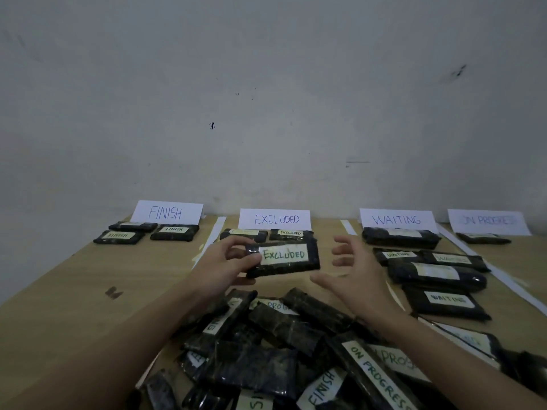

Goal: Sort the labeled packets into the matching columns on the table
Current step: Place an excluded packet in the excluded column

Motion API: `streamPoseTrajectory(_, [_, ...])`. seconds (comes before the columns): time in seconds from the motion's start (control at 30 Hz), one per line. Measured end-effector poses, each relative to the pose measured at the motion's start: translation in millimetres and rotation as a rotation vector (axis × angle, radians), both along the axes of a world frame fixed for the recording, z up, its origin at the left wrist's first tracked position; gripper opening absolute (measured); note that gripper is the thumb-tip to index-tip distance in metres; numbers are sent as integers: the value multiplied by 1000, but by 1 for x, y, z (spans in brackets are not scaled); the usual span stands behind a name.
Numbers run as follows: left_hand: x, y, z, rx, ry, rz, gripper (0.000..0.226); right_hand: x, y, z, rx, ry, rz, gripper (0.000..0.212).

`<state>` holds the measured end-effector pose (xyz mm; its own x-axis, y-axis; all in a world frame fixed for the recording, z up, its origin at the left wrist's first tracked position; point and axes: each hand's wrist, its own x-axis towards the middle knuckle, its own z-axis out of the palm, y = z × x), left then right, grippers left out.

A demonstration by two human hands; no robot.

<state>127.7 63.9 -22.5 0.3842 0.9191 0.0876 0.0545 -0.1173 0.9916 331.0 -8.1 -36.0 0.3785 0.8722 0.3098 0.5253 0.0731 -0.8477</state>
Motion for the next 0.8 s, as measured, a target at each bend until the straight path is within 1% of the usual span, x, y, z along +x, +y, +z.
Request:
streamPoseTrajectory(0.07, [5,5,-2,23,76,-4,20,1,0,-6,65,-404,59,69])
streamPoseTrajectory(0.1, [9,8,-4,28,100,-9,21,2,2,-10,87,-559,98,68])
streamPoseTrajectory(0.13, [15,10,-6,30,116,-16,21,2,4,-13,100,-674,125,66])
streamPoseTrajectory(0.2, [26,14,-12,40,145,-35,22,2,10,-17,126,-797,151,60])
streamPoseTrajectory(0.27, [37,19,-16,51,153,-48,18,1,16,-15,125,-837,160,53])
streamPoseTrajectory(0.4, [50,31,-20,68,153,-45,8,10,33,-9,35,-817,199,49])
streamPoseTrajectory(0.47, [50,39,-23,70,185,-22,12,13,45,-10,28,-856,241,47])
streamPoseTrajectory(0.5, [48,44,-25,90,224,5,18,12,52,-11,27,-878,259,46])
streamPoseTrajectory(0.57, [40,55,-28,192,381,78,30,9,69,-10,12,-912,281,42])
streamPoseTrajectory(0.67, [17,69,-35,358,662,137,41,-4,99,-9,-27,-924,294,40])
streamPoseTrajectory(0.8, [-21,83,-45,435,866,129,47,-34,143,-17,-79,-939,324,42])
